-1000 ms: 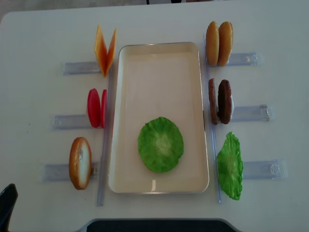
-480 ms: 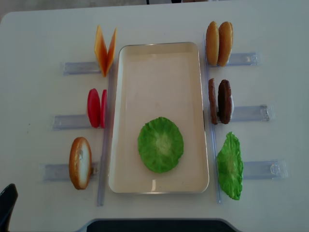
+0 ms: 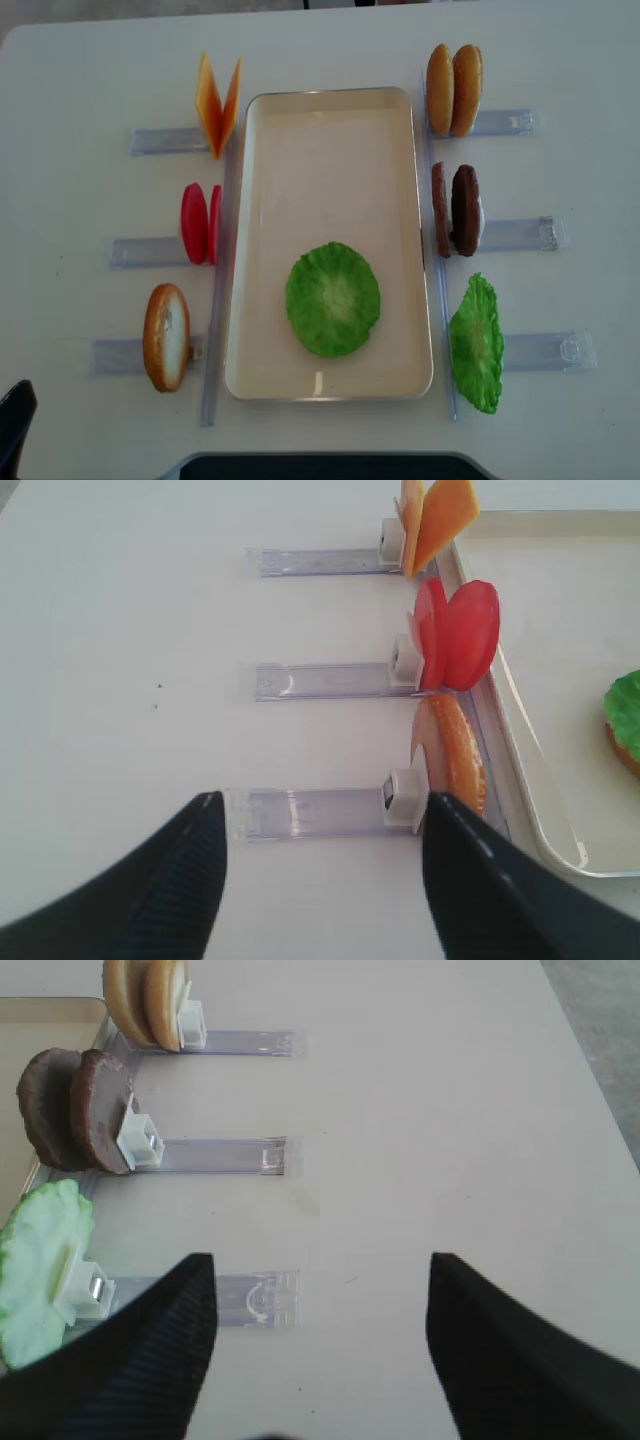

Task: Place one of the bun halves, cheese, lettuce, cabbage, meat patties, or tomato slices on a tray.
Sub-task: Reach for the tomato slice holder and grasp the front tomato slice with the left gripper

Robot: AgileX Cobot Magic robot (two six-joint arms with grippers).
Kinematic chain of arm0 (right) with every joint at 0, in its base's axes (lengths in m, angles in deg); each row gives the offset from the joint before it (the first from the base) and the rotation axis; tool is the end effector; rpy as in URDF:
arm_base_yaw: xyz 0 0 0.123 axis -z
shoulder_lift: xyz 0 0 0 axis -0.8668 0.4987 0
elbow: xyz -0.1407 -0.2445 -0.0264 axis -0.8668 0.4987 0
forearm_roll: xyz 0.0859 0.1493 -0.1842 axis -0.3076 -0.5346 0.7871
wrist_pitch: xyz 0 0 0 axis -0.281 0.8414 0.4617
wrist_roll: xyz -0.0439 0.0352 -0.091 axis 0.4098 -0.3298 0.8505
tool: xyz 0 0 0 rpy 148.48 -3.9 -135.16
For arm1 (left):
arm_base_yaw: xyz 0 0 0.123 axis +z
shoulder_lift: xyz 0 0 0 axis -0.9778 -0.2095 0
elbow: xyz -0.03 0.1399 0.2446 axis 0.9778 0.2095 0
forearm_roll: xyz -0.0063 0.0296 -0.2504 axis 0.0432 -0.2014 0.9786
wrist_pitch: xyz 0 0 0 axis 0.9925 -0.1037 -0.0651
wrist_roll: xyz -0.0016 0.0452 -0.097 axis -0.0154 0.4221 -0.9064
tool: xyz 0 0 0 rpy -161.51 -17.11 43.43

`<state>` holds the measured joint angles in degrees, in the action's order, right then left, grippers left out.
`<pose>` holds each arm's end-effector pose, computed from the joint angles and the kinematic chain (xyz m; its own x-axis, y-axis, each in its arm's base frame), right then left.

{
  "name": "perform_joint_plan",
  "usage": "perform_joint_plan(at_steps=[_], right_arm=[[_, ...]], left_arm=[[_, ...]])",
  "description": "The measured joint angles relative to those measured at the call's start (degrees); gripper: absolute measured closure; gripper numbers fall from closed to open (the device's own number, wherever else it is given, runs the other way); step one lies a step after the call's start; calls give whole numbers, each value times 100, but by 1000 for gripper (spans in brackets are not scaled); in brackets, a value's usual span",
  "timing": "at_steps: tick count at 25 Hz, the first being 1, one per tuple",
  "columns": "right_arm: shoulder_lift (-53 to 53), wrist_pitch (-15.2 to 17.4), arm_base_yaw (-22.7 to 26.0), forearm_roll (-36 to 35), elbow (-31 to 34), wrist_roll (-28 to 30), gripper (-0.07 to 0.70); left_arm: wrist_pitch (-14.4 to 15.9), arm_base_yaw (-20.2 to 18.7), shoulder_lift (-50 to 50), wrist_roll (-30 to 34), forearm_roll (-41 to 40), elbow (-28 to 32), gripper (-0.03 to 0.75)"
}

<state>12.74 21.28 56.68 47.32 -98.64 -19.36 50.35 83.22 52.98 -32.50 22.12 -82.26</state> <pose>0.0063 0.0023 0.2625 -0.5161 -0.0546 -0.8548 -0.0872 0.9961 -0.0110 0.0091 -0.0053 0.2585 -0.5051 0.0029 -0.8631 -0.0177 0.9998 0.0137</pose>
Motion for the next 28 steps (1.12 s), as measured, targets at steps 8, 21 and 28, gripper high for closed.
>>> perform_joint_plan(at_steps=[8,21,28], right_arm=[[0,0,0,0,0,0,169],[0,-2,0,0,0,0,169],[0,-2,0,0,0,0,169]], left_arm=[[0,0,0,0,2,0,244],[0,0,0,-31,37,0,224],[0,0,0,-31,44,0,174]])
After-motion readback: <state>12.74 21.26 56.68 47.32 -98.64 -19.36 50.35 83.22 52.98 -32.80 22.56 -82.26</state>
